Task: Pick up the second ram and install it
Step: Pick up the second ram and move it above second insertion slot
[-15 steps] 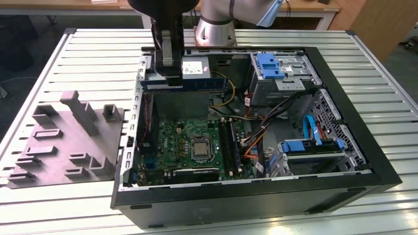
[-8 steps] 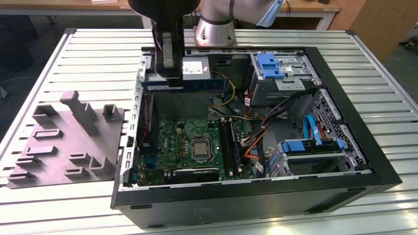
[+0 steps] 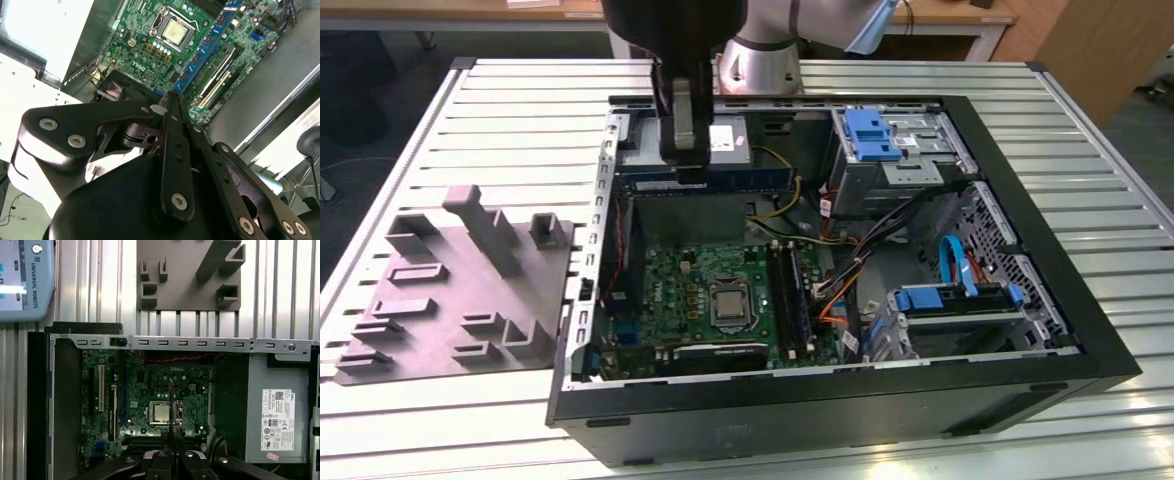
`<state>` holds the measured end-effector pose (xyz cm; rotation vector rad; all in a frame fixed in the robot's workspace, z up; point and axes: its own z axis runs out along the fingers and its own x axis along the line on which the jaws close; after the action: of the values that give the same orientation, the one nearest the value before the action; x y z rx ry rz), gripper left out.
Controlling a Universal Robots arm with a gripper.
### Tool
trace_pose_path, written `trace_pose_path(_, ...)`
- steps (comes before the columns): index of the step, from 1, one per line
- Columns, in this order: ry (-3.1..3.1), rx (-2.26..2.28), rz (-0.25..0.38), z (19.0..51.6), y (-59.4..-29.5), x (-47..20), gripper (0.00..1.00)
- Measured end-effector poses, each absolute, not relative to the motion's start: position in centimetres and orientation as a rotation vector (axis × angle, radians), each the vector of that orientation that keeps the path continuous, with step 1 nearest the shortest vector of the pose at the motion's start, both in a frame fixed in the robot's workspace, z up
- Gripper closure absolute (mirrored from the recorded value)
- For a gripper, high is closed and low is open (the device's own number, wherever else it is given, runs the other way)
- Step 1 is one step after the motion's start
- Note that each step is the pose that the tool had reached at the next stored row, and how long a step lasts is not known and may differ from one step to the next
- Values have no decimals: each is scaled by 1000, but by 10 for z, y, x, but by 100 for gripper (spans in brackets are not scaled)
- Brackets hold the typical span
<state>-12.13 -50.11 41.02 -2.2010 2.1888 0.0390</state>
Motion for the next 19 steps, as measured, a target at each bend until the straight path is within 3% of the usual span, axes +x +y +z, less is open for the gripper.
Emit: trace_pose_path(19, 2189, -2201, 40, 375, -501, -105, 88)
